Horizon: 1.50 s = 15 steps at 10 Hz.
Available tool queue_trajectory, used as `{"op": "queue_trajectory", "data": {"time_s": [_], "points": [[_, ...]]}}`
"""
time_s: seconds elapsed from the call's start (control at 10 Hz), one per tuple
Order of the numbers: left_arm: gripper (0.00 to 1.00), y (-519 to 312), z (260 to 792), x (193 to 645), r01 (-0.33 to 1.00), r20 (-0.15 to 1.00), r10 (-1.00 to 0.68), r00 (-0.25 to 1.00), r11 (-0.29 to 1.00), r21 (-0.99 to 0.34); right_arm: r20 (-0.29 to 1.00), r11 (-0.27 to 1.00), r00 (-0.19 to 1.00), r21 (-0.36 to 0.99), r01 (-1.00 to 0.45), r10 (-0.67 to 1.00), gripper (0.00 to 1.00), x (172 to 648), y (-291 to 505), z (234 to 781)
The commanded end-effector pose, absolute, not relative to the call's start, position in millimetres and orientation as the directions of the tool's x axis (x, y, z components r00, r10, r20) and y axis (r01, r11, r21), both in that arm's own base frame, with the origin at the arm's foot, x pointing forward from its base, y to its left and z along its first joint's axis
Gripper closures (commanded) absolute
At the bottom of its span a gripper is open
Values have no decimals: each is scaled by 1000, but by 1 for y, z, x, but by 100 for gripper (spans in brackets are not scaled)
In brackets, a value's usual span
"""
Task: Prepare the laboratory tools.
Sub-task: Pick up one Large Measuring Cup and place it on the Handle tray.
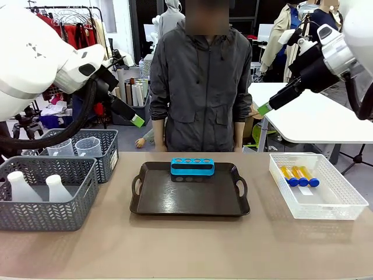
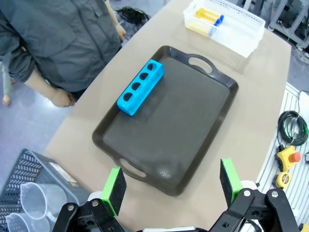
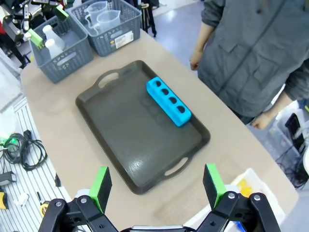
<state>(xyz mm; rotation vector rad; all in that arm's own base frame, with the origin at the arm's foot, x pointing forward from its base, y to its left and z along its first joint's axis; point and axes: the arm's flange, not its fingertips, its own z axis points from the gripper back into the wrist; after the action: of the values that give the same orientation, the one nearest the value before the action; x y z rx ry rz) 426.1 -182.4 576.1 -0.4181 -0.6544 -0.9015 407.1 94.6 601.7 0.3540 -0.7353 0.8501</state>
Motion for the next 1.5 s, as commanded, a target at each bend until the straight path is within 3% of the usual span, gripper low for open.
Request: {"op": "queue_trajectory", "data": {"time_s": [0.0, 0.5, 0.9, 1.2, 1.4], "points": [[0, -180, 576, 424, 825, 684, -576, 448, 561, -68, 723, 620, 444, 28, -784, 530, 0, 406, 95, 603], [0, -182, 577, 426, 825, 678, -582, 449, 562, -63, 723, 620, 444, 28, -784, 530, 0, 406, 95, 603], [0, -156, 573, 456, 807, 424, -720, 549, 589, -45, 723, 620, 444, 28, -784, 530, 0, 406, 95, 603], [0, -139, 549, 491, 721, 352, -673, 650, 693, -8, 723, 620, 444, 28, -784, 530, 0, 406, 95, 603], [0, -126, 535, 523, 614, 234, -623, 746, 780, 119, 723, 620, 444, 28, -784, 530, 0, 406, 95, 603]]}}
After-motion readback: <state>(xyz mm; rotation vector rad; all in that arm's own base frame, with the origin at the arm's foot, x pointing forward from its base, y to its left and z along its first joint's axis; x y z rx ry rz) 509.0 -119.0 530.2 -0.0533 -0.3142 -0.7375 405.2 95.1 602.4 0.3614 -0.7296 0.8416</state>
